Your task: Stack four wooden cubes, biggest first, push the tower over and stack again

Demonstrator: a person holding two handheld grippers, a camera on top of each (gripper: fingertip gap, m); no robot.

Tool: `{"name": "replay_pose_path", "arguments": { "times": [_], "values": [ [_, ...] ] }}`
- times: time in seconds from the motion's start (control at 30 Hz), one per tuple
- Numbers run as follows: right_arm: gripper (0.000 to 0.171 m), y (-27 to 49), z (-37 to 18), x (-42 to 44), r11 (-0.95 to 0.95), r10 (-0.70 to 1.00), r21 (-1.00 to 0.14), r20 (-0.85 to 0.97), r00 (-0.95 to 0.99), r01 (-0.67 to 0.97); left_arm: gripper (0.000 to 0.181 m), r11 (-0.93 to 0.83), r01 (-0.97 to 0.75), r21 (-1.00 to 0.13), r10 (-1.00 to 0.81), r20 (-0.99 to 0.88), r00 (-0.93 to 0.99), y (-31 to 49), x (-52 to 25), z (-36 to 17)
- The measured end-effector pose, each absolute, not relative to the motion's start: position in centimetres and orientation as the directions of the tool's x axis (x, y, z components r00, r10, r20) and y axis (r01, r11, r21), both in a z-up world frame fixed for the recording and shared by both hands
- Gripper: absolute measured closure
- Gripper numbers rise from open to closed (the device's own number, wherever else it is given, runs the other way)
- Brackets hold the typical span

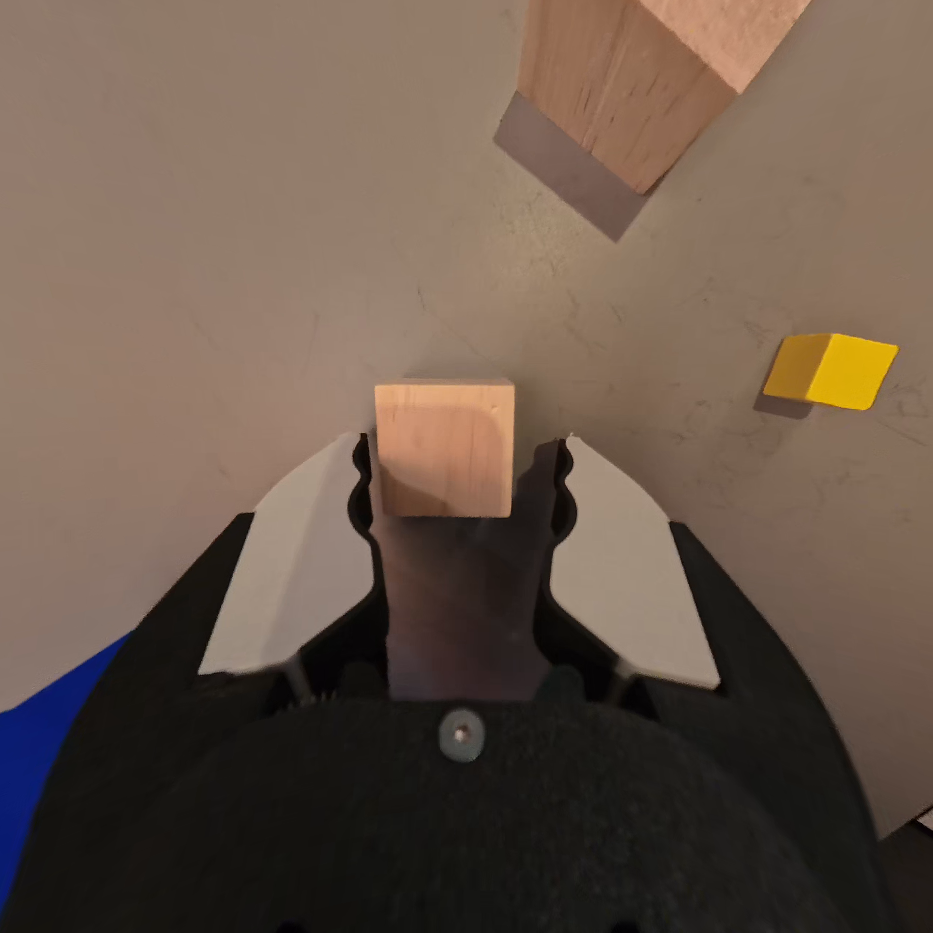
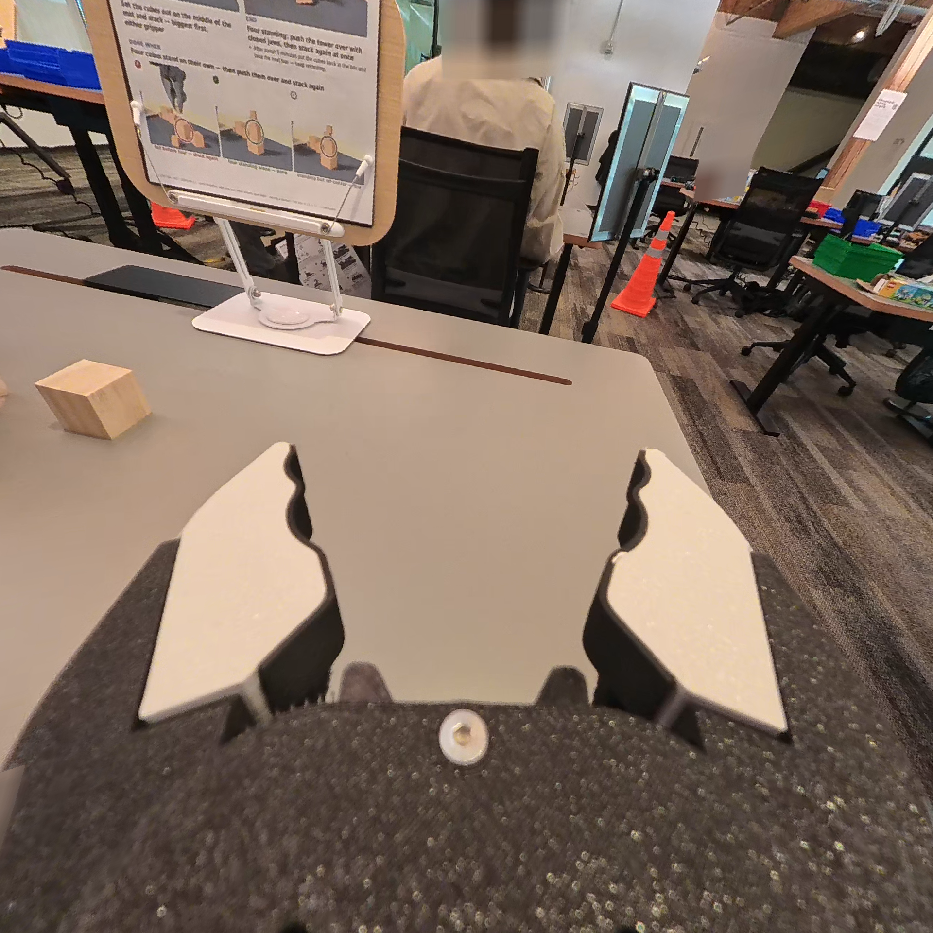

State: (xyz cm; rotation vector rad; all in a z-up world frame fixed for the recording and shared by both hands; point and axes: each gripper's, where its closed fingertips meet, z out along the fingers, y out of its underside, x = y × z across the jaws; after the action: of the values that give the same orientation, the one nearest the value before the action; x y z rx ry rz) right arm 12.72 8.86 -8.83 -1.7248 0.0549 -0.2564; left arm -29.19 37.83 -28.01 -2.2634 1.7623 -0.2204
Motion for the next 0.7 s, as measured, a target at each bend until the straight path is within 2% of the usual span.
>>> {"name": "replay_pose_path", "arguments": {
  "times": [0.03,0.17,0.33,0.53,0.7],
  "values": [
    [0.051,8.8,-8.8,12.7,-0.172,-0.181,-0.979,0.139,0.974,0.108,0.112,-0.229,-0.928,-0.293,-0.968,-0.036,0.25,37.8,-29.1,-28.0],
    [0.051,8.9,-9.0,12.7,-0.173,-0.179,-0.979,0.137,0.974,0.106,0.113,-0.223,-0.941,-0.256,-0.972,-0.018,0.235,37.7,-29.0,-28.1],
    [0.051,9.1,-9.2,12.5,-0.174,-0.173,-0.979,0.136,0.976,0.105,0.133,-0.21,-0.956,-0.204,-0.976,-0.008,0.216,37.7,-29.1,-28.4],
    [0.052,8.7,-9.2,12.8,-0.171,-0.179,-0.98,0.132,0.975,0.101,0.134,-0.202,-0.96,-0.196,-0.979,0.038,0.198,37.3,-28.8,-27.7],
    [0.052,8.5,-9.4,12.9,-0.171,-0.181,-0.981,0.127,0.975,0.096,0.135,-0.147,-0.961,-0.236,-0.988,-0.013,0.155,38.2,-27.7,-24.0]
  ]
}}
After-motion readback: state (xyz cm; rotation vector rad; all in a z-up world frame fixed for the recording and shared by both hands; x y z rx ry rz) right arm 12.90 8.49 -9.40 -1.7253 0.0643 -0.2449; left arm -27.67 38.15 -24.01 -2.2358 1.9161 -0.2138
